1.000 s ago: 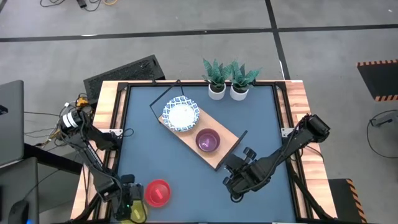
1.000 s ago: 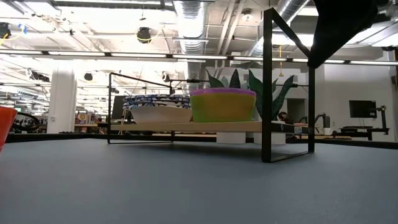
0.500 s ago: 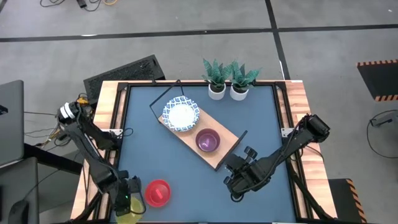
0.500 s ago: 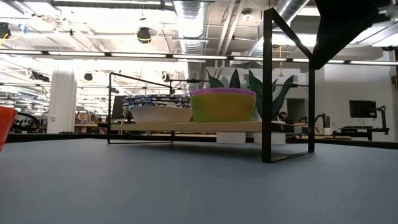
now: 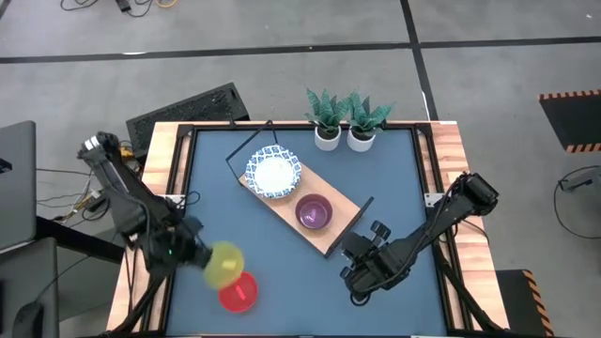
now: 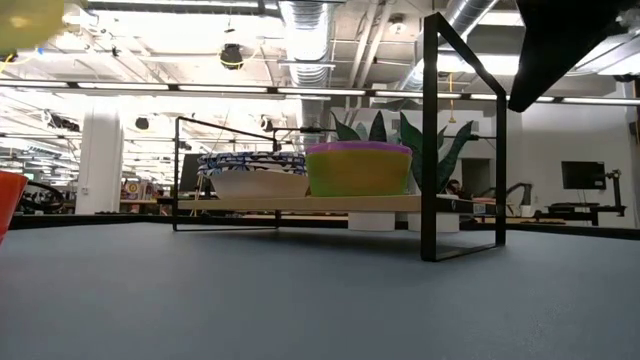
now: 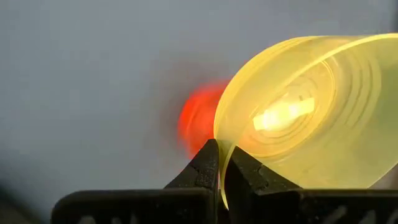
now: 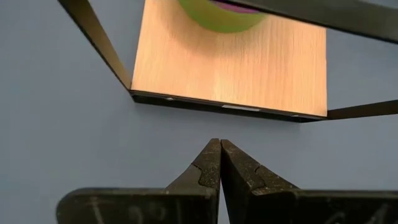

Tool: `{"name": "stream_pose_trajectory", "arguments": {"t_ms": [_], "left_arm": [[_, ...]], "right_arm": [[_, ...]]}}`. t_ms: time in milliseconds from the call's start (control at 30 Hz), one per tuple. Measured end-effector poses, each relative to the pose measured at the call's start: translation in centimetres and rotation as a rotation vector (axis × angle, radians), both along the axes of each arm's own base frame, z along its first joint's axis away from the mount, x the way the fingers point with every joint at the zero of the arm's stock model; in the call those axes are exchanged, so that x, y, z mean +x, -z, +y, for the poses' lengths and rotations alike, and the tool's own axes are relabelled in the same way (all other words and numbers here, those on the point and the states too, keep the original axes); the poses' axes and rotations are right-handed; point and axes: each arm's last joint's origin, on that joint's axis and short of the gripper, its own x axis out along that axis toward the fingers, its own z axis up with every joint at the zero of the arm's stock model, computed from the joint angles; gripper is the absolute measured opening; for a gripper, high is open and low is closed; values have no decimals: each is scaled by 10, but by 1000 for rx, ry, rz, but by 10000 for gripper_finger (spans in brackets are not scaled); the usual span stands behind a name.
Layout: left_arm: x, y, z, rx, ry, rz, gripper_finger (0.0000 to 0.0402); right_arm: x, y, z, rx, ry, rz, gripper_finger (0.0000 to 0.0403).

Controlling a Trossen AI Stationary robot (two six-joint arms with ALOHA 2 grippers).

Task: Place and stack bowls onto a shelf
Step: Stack the yellow bowl on top of the purple bowl on the shelf

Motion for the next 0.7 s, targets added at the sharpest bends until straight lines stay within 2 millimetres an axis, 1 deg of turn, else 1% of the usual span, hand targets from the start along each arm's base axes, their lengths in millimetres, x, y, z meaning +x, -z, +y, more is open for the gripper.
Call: {"name": "stream_pose_trajectory", "arguments": {"t_ms": [133,233,300,500,700], "left_arm": [[2,-10,25,-10,-300,-119,0],[10,-14,39,7,-422,-189,0],[18,-17,46,34,-426,-222,0],[45,-26,66,91,-311,-298,0],[69,-33,98,176,-171,-383,0]], "right_arm": [[0,0,0,-9,1,-4,31],[0,0,0,-12,1,-7,31],[0,0,0,-12,1,-8,31],[1,0,0,-9,1,-16,31],[2,0,-1,-7,3,-19,31]]}}
